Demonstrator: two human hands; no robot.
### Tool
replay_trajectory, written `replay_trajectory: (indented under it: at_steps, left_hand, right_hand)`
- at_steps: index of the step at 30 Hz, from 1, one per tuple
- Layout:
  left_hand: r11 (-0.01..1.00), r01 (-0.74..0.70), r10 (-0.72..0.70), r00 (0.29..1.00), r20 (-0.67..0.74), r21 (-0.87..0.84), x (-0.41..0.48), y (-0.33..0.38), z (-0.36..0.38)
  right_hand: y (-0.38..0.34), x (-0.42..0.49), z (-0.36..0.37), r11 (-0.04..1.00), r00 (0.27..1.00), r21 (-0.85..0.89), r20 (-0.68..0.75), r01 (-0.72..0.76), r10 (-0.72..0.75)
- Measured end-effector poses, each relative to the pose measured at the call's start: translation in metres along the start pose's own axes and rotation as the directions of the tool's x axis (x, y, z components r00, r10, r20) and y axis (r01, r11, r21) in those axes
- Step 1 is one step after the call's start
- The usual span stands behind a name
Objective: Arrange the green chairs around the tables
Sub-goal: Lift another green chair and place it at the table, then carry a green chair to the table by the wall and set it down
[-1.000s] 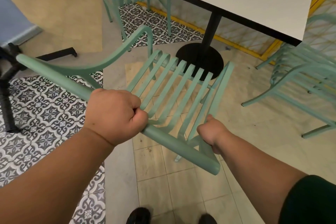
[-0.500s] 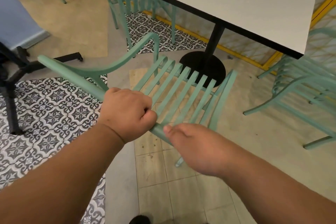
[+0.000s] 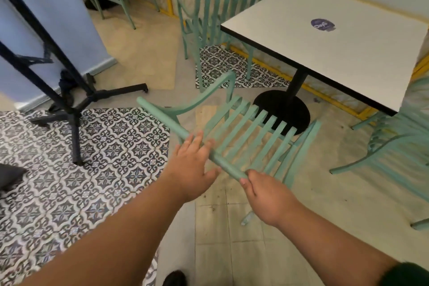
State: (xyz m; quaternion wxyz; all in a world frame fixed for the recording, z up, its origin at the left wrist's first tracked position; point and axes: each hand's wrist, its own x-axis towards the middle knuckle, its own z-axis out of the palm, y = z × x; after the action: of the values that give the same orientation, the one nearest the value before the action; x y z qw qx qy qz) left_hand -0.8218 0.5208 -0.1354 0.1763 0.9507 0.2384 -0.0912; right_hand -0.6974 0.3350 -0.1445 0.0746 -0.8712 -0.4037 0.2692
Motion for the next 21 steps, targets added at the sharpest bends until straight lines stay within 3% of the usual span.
replay_trajectory:
  at_steps: [3,5,12,21]
  left_hand:
    - [0.993,0.111,-0.109,0.993,-0.042,0.032,-0.048,-0.032,-0.033]
    - [0.988,0.149,-0.145,0.984,-0.106,0.031,-0.072,-0.056,-0.064]
    - [0.978,0.144,-0.114,0.974,-0.196,0.150,-0.103,-0.117,-0.157]
    - [0.979,0.106,-0.068,0.975,-0.210,0.175,-0.055,-0.142,-0.210]
  right_hand:
    - [-0.016,-0.005,-0.014,0.990,0.987,-0.096,0.115,-0.103,0.114]
    - [-0.036,-0.007,-0.025,0.964,0.976,-0.206,0.107,-0.167,0.191]
    - [-0.130,0.001,-0.078,0.993,0.971,-0.089,-0.235,-0.072,0.050]
    - [-0.169,0.040,-0.117,0.997,0.969,-0.060,-0.244,-0.039,0.023]
